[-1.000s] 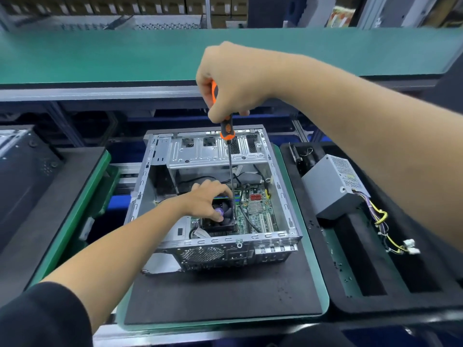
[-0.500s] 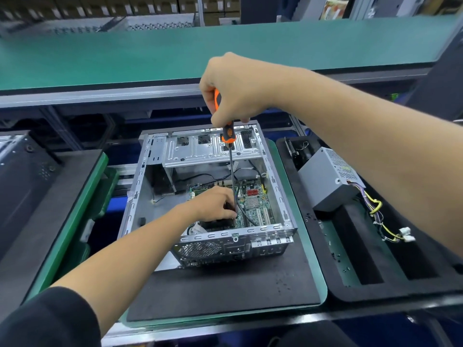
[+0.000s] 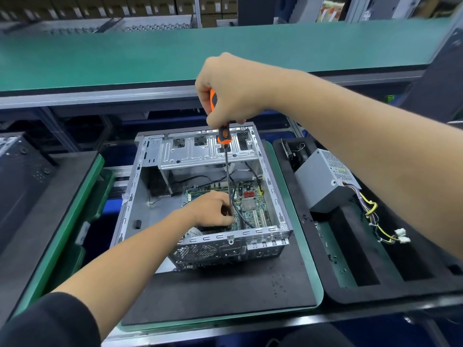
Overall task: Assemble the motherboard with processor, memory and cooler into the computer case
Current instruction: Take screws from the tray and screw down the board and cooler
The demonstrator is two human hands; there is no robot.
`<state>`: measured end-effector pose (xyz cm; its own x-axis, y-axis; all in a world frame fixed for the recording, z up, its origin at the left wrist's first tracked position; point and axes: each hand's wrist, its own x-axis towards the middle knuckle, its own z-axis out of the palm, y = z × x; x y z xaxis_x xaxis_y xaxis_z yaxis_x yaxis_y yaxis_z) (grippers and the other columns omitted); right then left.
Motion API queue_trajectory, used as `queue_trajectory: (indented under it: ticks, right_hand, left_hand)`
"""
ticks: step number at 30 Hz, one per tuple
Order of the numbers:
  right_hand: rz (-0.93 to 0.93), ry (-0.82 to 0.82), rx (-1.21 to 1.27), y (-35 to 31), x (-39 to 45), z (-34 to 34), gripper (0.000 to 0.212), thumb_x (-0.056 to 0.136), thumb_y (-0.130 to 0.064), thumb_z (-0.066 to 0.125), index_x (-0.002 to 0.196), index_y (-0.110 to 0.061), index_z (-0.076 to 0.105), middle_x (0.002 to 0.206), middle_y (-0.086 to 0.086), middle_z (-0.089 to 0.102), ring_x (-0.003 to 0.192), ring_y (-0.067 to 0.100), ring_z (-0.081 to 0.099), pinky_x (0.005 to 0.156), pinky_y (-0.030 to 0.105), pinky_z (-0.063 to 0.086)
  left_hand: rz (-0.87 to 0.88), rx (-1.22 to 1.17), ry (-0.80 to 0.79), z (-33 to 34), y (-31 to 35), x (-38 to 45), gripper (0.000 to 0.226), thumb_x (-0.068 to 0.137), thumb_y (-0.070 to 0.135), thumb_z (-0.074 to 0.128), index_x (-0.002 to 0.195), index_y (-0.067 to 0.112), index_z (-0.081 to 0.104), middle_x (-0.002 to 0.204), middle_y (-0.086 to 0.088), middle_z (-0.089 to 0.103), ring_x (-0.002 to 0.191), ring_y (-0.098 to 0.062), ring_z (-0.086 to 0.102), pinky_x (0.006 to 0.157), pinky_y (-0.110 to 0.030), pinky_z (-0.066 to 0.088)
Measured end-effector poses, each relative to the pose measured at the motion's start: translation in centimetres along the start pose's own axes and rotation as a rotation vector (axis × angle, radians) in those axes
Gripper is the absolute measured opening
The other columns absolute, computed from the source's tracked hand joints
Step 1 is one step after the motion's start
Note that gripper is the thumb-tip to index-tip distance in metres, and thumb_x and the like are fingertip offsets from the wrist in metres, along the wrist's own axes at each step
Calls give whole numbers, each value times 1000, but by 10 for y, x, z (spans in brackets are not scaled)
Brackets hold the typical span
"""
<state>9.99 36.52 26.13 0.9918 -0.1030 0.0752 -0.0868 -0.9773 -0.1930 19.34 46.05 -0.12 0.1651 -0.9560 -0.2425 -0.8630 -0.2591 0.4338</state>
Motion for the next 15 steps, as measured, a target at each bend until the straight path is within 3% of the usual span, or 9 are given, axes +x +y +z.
queue_trajectory:
  ticks: [2,6,10,15]
  right_hand:
    - [-1,-4,5,1,1,1,8,71,-12,63,75,-5,66,58,5,65,38,8,60,41,12,44]
    - [-1,0,22,2,3,-1,10,71,-13,65,76,-4,67,63,8,67,38,8,60,39,10,42]
    - [-11,8,31,3,3,-3,8,71,-13,64,74,-5,66,57,4,65,38,8,60,42,11,44]
    - [-8,3,29,3,1,-3,9,71,-12,65,75,-4,66,61,6,66,38,9,60,40,10,43]
  left_hand:
    - [6,31,-5,0,0,1,21,81,48,66,85,27,65,97,13,53,94,-6,46,84,-24,40]
    - [2,50,3,1,1,2,23,83,37,63,91,17,72,100,7,58,99,-13,53,91,-34,45]
    - [-2,29,-14,1,2,1,21,79,32,60,87,15,69,98,2,60,94,-17,55,88,-39,48]
    - [20,82,10,2,6,1,17,80,31,59,88,18,66,93,5,57,92,-14,51,83,-30,46]
